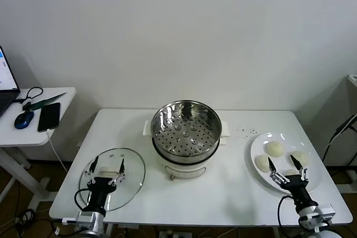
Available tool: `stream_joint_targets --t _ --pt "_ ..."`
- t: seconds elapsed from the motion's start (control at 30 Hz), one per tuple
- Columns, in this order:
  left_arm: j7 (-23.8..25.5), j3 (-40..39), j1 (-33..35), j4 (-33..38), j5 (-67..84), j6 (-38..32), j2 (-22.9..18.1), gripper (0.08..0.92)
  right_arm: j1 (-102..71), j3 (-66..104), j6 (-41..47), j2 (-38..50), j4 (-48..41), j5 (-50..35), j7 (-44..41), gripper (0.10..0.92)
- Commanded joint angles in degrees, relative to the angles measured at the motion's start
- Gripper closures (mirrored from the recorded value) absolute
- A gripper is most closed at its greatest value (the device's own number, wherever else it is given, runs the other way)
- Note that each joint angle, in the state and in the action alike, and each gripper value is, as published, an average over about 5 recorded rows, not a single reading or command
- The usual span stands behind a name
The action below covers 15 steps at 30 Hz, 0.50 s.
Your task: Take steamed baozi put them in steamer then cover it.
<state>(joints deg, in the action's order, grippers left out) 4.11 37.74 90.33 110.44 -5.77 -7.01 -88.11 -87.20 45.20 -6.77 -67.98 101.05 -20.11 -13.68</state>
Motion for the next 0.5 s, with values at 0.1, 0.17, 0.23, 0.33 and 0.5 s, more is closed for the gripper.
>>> stream_joint_targets --t 0.1,0.17,0.23,0.33,0.5 --pt "-1.19 -0.51 -0.09 0.27 -0.04 0.17 0.36 0.177 3.09 0.39 6.14 12.23 -2.67 6.39 -8.22 0.203" --pt "-1.18 -0.69 0.02 0.43 -0.10 0.30 0.49 0.177 4.50 -0.01 8.11 17.38 -4.93 8.32 -12.70 0.203" --pt "-1.03 -0.86 0.22 0.44 -0.17 0.26 0.59 0.177 6.80 -1.31 8.82 22.86 -8.34 10.07 -18.45 0.203" --pt "-0.88 -1.10 0.51 0.16 -0.26 -0.07 0.66 0.177 12.72 -4.77 8.63 30.00 -14.73 12.64 -27.52 0.203" --pt "-1.07 -1.13 0.49 -0.80 -0.07 -0.37 0.82 0.177 26.08 -13.92 8.40 36.89 -23.55 18.41 -40.96 0.203"
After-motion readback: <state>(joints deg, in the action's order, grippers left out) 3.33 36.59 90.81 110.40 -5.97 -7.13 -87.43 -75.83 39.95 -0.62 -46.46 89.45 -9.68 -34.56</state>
